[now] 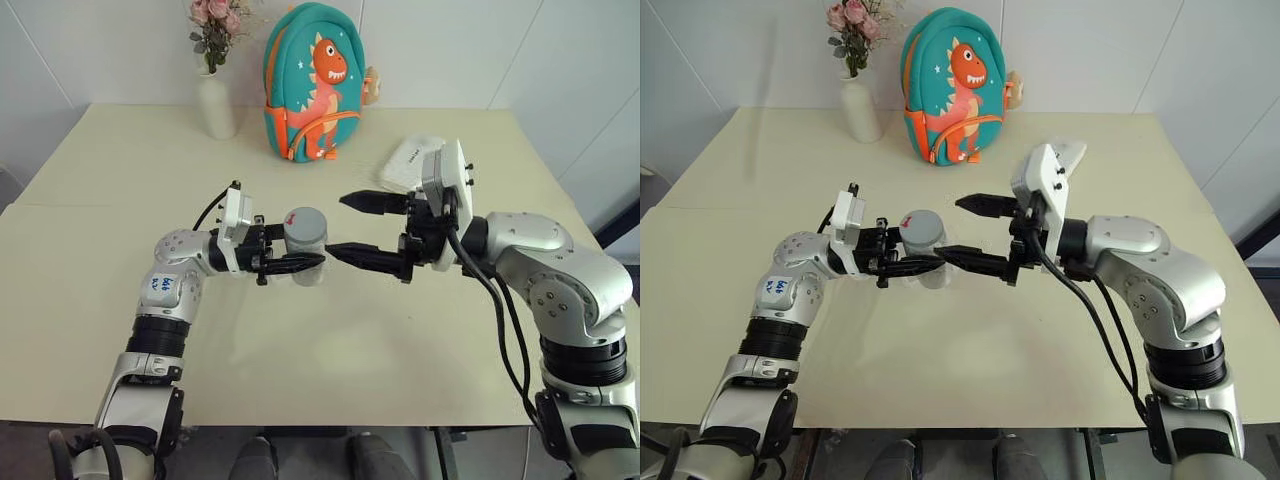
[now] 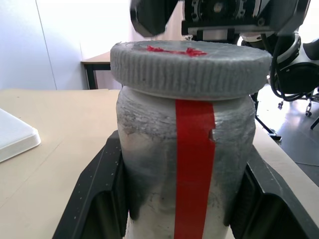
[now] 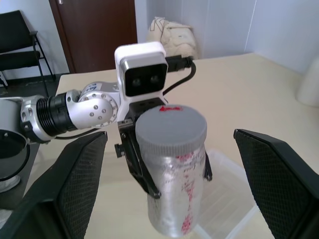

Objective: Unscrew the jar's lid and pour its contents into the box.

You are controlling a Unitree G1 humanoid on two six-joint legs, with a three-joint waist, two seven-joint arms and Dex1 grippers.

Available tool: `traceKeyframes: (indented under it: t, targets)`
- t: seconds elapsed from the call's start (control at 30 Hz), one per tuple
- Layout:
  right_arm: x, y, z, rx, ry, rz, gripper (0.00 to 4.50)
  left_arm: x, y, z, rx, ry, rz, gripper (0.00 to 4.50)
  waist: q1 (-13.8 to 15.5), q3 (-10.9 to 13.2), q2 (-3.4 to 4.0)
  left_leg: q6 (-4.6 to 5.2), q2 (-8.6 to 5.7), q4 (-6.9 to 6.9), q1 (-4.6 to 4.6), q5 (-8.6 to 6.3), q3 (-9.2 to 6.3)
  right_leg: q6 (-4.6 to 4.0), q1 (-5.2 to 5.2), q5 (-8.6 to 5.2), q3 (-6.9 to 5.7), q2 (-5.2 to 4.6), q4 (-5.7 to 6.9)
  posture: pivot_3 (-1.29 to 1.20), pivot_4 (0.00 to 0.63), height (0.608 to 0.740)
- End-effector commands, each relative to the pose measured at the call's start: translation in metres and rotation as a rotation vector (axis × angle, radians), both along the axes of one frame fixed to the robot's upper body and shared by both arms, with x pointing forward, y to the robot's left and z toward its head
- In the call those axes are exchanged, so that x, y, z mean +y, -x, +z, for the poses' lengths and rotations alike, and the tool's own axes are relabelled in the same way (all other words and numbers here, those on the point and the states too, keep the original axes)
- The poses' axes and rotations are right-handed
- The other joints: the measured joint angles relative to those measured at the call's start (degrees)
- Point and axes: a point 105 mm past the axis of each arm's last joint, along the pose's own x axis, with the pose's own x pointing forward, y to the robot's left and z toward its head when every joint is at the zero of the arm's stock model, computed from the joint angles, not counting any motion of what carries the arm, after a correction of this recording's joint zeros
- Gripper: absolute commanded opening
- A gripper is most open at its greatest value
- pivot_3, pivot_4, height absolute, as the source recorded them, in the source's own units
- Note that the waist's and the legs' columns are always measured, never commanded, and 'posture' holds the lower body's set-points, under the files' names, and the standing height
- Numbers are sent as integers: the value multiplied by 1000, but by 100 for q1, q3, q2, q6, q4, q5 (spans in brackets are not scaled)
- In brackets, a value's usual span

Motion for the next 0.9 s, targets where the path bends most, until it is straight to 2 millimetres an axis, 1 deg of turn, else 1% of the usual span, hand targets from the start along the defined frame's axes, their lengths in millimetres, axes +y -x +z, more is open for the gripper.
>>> traceKeyframes:
  t: [0.03, 0.1, 0.2, 0.33, 0.47, 0.7, 0.9]
  targets:
    - [12, -2, 10, -44, -43, 16, 4270, -8, 2, 12, -58, 5, -38, 2029, 6, 0, 0, 0, 0, 0, 0, 0, 0, 0, 0, 0, -1, 0, 0, 0, 150, 740]
    - [18, -3, 9, -40, -50, 34, 4270, -11, 2, 12, -59, 6, -49, 2029, 6, 0, 0, 0, -1, -1, -1, 0, 0, 0, 0, 0, 0, 0, -3, 0, 150, 740]
    - [23, -5, 9, -39, -58, 42, 4270, -12, 1, 12, -60, 6, -53, 2029, 7, 1, 1, 0, 0, -4, -1, 0, 0, 0, 0, 0, -1, 0, -4, 0, 150, 740]
    - [40, -13, 4, -47, -43, 51, 4270, -16, 2, 12, -66, 7, -71, 2029, -11, 1, 2, 1, 0, -1, 0, 1, 0, 0, -2, 0, -1, 0, 3, 0, 150, 740]
    - [47, -13, 1, -58, -30, 74, 4270, -16, 2, 13, -67, 7, -72, 2029, -1, 1, 3, 2, 0, 0, -1, 2, 0, 0, -2, 0, -1, 0, 3, 0, 150, 740]
    - [52, -19, -4, -72, -12, 66, 4270, -17, 2, 13, -70, 9, -70, 2029, -7, 1, 3, 2, 0, -2, -1, 2, -1, 0, -2, 0, -2, 0, 1, 0, 150, 740]
    - [49, -25, -7, -77, 2, 31, 4270, -17, 3, 13, -70, 13, -68, 2029, -3, 1, 3, 2, 0, -1, -1, 2, 0, 0, -2, 0, -2, 0, 2, 0, 150, 740]
